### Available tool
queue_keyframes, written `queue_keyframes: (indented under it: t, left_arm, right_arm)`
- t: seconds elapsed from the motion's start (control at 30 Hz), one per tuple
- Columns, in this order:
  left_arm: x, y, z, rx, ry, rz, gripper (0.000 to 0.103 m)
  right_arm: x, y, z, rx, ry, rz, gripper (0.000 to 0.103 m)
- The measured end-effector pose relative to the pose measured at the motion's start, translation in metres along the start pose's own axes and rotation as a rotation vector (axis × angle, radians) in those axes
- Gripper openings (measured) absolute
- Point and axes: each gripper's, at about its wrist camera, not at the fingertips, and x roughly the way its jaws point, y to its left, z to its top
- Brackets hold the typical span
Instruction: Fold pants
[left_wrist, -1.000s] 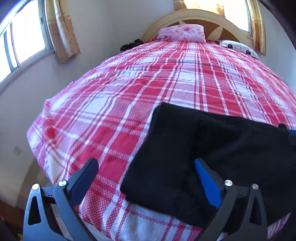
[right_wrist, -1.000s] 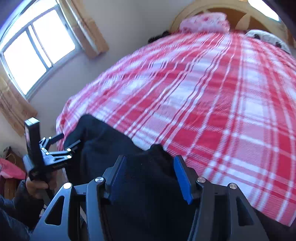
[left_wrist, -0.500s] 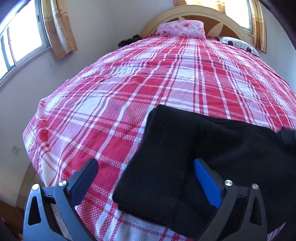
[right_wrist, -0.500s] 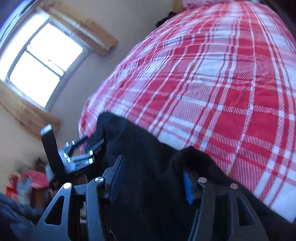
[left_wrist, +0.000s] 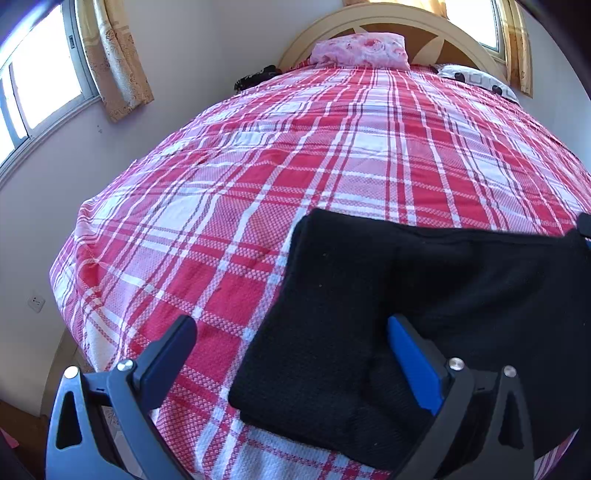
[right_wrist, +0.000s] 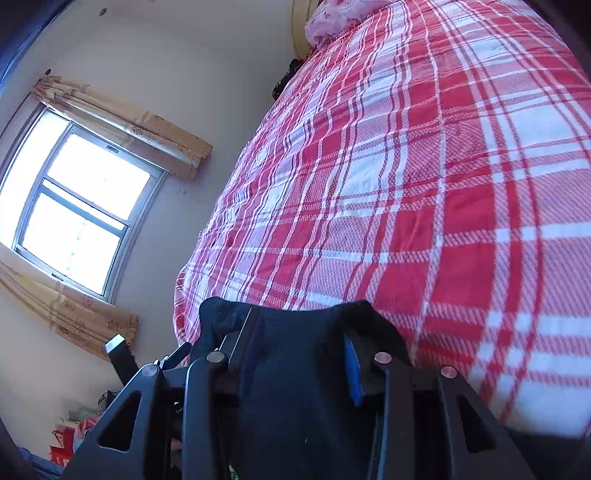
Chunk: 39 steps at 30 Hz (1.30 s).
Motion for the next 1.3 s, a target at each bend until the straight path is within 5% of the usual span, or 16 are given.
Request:
queue_keyframes:
  t: [0.23,0.33,0.43,0.57,0.73,0.83,1.0,1.13,1.3]
  left_arm:
    - [-0.001,0.002,0.000,-0.007,0.007,-0.007,0.103]
    - [-0.013,-0.003,0.004,-0.004,-0.020,0.039,0.103]
    - [-0.031,-0.016,0.009,0.032,-0.099,0.050,0.103]
    - [-0.049,-0.058,0.014,0.118,-0.146,-0.048,0.103]
    - [-0.055,-0.104,0.007,0.184,-0.117,-0.133,0.103]
    - [-0.068,-0.127,0.001,0.236,-0.140,-0.201,0.103]
    - [-0.088,-0.166,-0.008,0.332,-0.178,-0.286,0.103]
    - [-0.086,-0.191,-0.022,0.401,-0.140,-0.275,0.103]
    - [-0.079,-0.189,-0.035,0.389,-0.064,-0.267,0.103]
  right_arm:
    - [-0.099,0.003,-0.045,-0.045,-0.324,-0.229,0.042]
    - [-0.146,-0.002,-0.078,-0.074,-0.414,-0.423,0.042]
    - [-0.182,-0.014,-0.109,-0.072,-0.446,-0.614,0.042]
    - [-0.210,-0.042,-0.139,-0.045,-0.418,-0.757,0.042]
    - [-0.232,-0.046,-0.157,-0.032,-0.416,-0.753,0.042]
    - [-0.257,-0.045,-0.169,0.006,-0.497,-0.730,0.042]
    - [-0.276,-0.080,-0.163,0.055,-0.511,-0.807,0.042]
    - [-0.293,-0.103,-0.150,0.052,-0.525,-0.876,0.041]
    - [-0.325,-0.115,-0.144,0.150,-0.590,-0.801,0.043]
